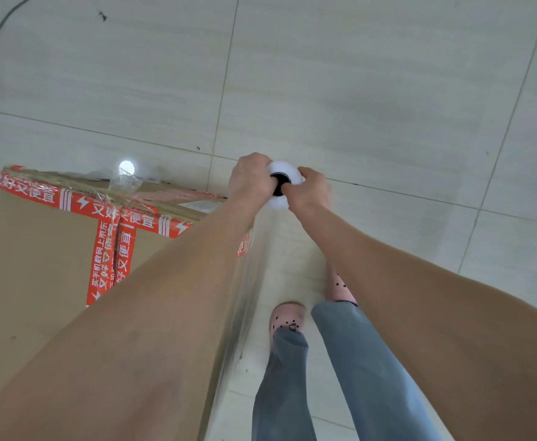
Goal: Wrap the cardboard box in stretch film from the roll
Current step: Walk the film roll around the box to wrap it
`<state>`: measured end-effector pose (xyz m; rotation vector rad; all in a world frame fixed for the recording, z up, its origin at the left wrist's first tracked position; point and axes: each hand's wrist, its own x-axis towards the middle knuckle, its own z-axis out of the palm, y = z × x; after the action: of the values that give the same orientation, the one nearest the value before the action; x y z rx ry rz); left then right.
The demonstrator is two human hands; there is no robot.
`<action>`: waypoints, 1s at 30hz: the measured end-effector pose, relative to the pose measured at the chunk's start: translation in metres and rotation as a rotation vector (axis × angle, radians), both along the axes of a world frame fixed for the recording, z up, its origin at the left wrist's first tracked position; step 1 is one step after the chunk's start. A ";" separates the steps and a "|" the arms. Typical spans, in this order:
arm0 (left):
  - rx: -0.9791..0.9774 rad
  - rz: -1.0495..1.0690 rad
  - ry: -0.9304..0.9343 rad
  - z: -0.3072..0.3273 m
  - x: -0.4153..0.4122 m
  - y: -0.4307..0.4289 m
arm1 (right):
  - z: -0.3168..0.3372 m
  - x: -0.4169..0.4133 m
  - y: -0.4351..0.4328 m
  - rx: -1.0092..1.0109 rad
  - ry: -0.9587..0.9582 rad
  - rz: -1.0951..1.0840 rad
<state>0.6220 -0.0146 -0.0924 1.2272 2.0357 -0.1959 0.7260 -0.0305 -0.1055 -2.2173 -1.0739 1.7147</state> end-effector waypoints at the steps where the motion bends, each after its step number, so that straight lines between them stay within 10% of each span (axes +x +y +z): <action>1: 0.009 0.017 0.002 0.000 -0.004 0.000 | 0.000 -0.003 0.001 -0.006 0.010 0.000; 21: -0.047 -0.382 0.094 0.006 -0.006 0.029 | 0.006 -0.013 0.039 -0.121 -0.038 0.235; 30: 0.022 0.111 0.025 0.002 -0.033 0.040 | 0.015 -0.042 0.083 0.052 -0.231 0.428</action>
<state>0.5888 0.0259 -0.0902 1.1260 2.1260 -0.1363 0.6841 0.0521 -0.0906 -2.3193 -1.7327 1.5651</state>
